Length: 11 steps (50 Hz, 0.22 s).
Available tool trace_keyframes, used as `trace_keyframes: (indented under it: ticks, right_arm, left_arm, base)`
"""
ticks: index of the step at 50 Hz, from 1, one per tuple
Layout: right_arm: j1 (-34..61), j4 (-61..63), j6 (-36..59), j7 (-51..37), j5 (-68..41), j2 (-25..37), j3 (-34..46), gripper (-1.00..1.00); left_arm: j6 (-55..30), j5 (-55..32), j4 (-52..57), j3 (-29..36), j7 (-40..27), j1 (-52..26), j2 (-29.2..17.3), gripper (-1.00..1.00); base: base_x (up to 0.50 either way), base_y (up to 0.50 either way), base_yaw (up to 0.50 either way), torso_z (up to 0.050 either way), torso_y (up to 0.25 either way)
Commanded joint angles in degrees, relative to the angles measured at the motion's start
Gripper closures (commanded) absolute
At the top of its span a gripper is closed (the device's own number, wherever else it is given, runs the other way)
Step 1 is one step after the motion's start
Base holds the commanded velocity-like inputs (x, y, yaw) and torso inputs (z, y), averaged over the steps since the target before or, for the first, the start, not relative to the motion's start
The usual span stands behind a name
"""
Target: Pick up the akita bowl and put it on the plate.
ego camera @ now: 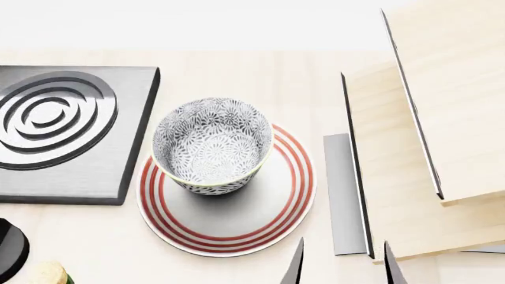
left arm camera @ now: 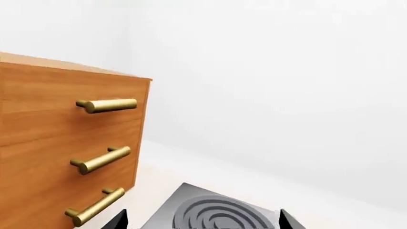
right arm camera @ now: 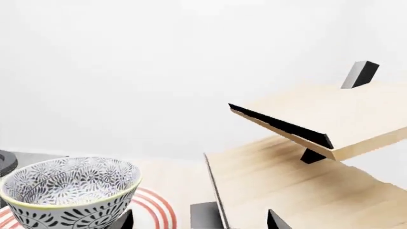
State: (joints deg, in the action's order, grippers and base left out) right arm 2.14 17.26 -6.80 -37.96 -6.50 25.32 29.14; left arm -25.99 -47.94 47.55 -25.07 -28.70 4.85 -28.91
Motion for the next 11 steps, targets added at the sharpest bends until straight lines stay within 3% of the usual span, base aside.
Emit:
trace_keyframes:
  ticks: [1,11]
  right_arm:
    - [-1.96,11.83,3.32,-2.58,1.97,3.31,-2.12,-1.00]
    - [-3.41,16.93,3.83,-3.76,3.48,4.69,-3.00,-1.00]
  left_arm:
    - [1.95,1.66,6.83,-0.13,-0.50,2.05,0.43,-1.00]
    - [3.71,1.31,11.39,-1.12,-1.65,2.39,0.29,-1.00]
  base:
    - [0.00,0.00,0.00,0.000,0.000]
    - [0.00,0.00,0.00,0.000,0.000]
